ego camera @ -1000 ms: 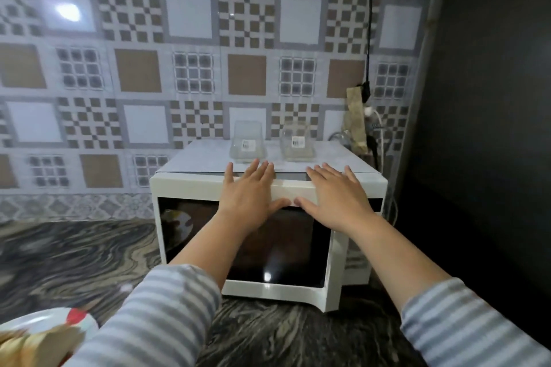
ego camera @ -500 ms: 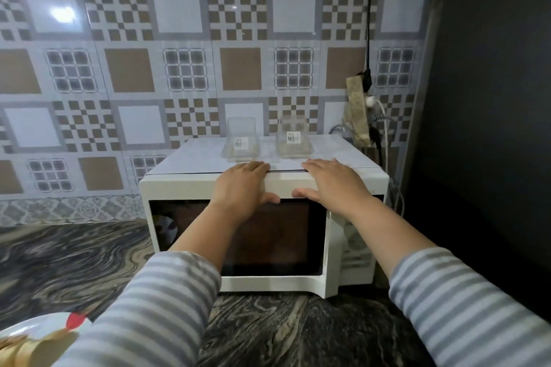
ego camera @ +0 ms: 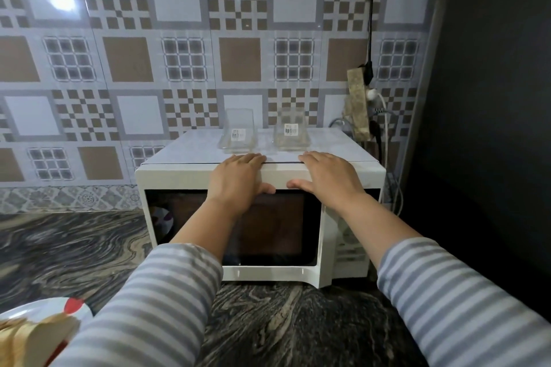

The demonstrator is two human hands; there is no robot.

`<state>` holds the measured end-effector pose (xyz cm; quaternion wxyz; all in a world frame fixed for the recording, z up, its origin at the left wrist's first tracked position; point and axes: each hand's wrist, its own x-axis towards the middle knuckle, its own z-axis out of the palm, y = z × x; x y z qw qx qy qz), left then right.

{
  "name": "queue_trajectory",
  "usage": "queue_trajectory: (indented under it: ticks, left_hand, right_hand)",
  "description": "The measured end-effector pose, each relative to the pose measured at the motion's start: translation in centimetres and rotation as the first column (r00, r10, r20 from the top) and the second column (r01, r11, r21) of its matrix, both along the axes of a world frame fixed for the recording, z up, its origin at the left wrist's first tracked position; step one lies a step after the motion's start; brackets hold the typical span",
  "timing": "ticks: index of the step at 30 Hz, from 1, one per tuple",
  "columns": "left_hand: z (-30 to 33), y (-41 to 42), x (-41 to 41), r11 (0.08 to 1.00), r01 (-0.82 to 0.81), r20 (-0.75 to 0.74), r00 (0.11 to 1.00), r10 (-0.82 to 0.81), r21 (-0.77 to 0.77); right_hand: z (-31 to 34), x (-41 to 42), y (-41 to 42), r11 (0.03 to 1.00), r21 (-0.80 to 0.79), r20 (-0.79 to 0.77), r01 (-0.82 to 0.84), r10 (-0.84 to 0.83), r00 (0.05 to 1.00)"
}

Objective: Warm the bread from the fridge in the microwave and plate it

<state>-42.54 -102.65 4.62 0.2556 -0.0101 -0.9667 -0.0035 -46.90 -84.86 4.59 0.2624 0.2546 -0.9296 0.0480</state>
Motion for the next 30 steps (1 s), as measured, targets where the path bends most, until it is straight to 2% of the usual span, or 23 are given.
queue_trajectory:
  ticks: [11,19,23,27,30]
  left_hand:
    - [0.1,0.4,0.2,0.999,-0.034,-0.036,0.999,0.033,-0.022]
    - [-0.6,0.1,-0.6,0.998,-0.058,-0.092,0.994,0.056,-0.020]
    - [-0.8,0.4,-0.6,0.994,-0.095,-0.082,0.992,0.091,-0.046]
    - [-1.2,0.9,0.2,0.995,-0.077,-0.009,0.997,0.077,-0.067]
    - [-1.7,1.1,2.1,0.998,-0.049,-0.057,0.997,0.048,-0.029]
  right_hand:
    - [0.0,-0.4,-0.1,1.000,0.005,-0.027,0.015,-0.015,1.000]
    - [-0.7,-1.4,0.2,0.999,-0.048,-0.063,-0.024,0.021,0.998]
    - [-0.7,-1.2,0.1,0.998,-0.057,-0.035,-0.004,0.002,0.999]
    - [-0.1,-0.5,-0.1,0.999,0.032,0.021,0.021,-0.021,1.000]
    - [-0.4,1.6,0.2,0.999,0.044,0.035,0.030,-0.032,0.999]
